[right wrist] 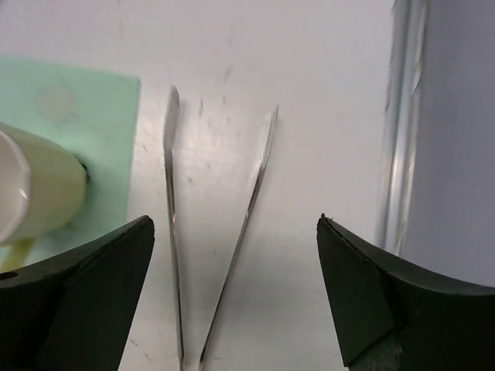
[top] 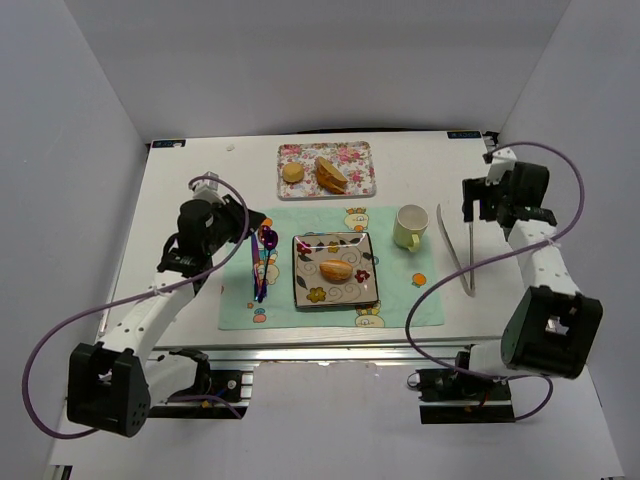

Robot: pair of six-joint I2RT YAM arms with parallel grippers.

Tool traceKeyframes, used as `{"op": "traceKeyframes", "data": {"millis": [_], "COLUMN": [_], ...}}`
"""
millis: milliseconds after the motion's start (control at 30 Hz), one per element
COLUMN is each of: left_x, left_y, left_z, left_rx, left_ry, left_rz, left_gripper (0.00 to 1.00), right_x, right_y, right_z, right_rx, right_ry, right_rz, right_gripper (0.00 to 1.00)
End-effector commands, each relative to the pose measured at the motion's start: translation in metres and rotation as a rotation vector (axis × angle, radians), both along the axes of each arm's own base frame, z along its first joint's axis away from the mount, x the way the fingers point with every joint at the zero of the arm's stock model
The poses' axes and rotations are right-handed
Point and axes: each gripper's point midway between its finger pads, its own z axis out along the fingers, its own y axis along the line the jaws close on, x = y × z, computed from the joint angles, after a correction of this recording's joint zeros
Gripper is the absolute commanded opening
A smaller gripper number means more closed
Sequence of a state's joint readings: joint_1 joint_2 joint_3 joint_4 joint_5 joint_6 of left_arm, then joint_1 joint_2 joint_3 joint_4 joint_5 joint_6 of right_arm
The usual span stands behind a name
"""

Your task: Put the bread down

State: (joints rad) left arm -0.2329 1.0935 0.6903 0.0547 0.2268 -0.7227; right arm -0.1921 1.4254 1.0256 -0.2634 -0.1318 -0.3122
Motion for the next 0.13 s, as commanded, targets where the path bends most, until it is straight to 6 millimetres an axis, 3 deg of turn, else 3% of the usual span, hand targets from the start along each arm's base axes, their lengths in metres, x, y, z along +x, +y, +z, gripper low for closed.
{"op": "traceKeyframes", "data": {"millis": [0, 33, 67, 100], "left_x": [0.003, 0.003, 0.003, 0.002], "left_y": [-0.005, -0.006, -0.006, -0.005], "left_z": [0.02, 0.02, 0.019, 0.02], "left_rx": [-0.007, -0.01, -0.01, -0.01], "left_ry": [-0.043, -0.045, -0.043, -0.043], "left_rz": [-0.033, -0.036, -0.036, -0.034], "left_gripper": [0.23, 0.19, 0.17, 0.17], "right_x": [0.022, 0.023, 0.023, 0.022], "right_y": [0.036, 0.049, 0.078, 0.094], "right_z": [0.081, 0.097, 0.105, 0.112], "right_rx": [0.008, 0.004, 0.01, 0.007], "right_ry": [-0.245, -0.287, -0.315, -0.338], "right_rz": [0.171, 0.205, 0.285, 0.336], "right_gripper": [0.89, 0.89, 0.89, 0.9]}}
